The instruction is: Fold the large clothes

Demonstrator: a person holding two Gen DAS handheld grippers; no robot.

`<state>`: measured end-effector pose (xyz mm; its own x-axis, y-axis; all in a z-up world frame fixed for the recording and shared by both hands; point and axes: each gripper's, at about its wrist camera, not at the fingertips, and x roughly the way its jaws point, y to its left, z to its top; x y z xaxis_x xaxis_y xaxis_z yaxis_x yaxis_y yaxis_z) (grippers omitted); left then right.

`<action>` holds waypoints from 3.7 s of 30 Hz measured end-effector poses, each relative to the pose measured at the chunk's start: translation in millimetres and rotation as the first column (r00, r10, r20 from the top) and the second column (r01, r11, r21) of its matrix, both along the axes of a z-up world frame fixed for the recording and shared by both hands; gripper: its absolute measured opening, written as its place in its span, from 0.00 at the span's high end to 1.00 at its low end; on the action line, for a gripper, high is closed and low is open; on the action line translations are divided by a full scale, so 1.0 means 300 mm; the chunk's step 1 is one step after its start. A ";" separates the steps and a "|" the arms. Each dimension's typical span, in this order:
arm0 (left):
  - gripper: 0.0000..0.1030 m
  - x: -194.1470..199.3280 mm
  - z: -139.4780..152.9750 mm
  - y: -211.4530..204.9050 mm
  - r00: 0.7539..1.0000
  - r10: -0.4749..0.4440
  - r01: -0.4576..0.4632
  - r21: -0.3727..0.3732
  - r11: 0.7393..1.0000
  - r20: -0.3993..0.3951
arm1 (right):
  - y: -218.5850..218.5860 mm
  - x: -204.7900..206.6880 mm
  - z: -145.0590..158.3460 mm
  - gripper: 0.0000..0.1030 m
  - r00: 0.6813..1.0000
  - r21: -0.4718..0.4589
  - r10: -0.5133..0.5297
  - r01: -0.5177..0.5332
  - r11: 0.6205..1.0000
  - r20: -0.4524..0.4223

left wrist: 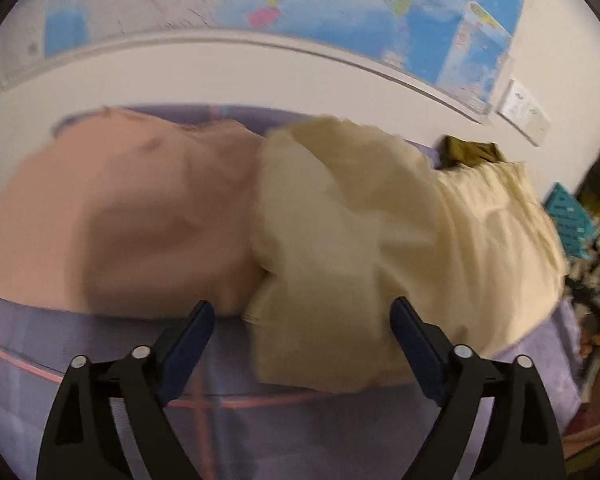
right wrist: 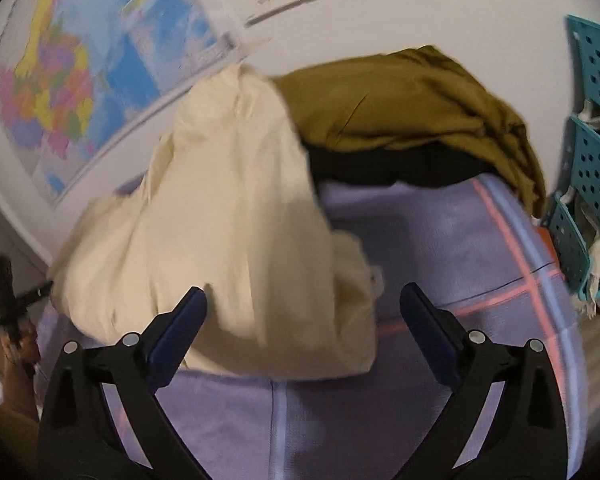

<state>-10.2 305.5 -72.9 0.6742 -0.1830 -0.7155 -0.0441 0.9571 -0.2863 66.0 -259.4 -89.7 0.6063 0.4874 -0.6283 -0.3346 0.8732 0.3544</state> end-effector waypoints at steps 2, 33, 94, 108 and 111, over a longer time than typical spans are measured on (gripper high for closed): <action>0.14 0.007 -0.017 -0.021 1.000 -0.020 0.020 -0.024 1.000 -0.010 | 0.027 0.007 -0.023 0.10 0.999 0.040 0.049 -0.048 0.998 -0.012; 0.19 -0.214 0.279 -0.184 0.992 -0.046 0.030 0.134 0.991 0.117 | -0.125 -0.298 0.217 0.35 0.981 -0.013 -0.127 0.131 0.991 0.149; 0.50 0.045 0.066 -0.298 0.985 -0.164 0.151 0.176 0.973 0.058 | 0.073 -0.060 0.126 0.47 0.997 0.070 0.044 -0.049 0.996 0.068; 0.45 0.177 -0.031 -0.468 0.978 -0.207 0.210 0.206 0.956 -0.036 | 0.281 0.083 0.016 0.62 0.991 -0.030 0.127 -0.128 0.991 -0.029; 0.45 0.158 -0.022 -0.465 0.979 -0.204 0.205 0.209 0.956 -0.025 | 0.255 0.051 0.046 0.60 0.994 -0.038 0.106 -0.106 0.994 -0.009</action>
